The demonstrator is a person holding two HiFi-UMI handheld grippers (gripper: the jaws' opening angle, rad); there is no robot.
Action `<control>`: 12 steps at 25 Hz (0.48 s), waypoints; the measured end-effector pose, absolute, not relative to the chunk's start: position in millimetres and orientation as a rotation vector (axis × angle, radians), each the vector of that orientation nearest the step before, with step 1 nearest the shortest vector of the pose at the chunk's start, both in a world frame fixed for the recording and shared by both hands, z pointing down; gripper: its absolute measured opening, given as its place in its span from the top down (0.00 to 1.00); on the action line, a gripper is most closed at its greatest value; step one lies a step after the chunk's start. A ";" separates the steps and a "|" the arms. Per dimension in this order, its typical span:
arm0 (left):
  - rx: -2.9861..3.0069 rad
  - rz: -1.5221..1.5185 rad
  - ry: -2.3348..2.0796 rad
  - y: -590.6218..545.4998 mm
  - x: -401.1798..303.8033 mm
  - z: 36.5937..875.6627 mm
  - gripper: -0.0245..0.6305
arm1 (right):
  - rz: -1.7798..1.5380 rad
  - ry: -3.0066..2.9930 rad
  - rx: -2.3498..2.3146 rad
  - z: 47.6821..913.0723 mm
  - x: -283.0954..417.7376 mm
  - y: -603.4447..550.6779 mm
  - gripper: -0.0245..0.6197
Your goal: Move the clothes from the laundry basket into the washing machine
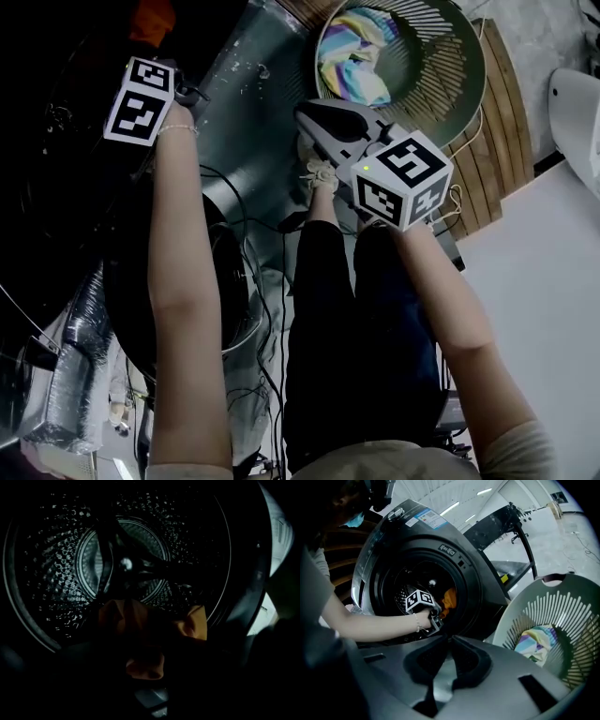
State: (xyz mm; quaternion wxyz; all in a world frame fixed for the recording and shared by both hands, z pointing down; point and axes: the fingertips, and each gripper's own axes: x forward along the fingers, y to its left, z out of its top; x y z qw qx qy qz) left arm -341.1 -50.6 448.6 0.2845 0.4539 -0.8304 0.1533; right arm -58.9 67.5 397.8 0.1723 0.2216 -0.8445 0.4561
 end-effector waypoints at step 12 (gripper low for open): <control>1.654 0.462 -1.854 7.0 -179.3 409.8 0.68 | 1.162 -2.271 0.693 429.2 8.5 46.1 0.91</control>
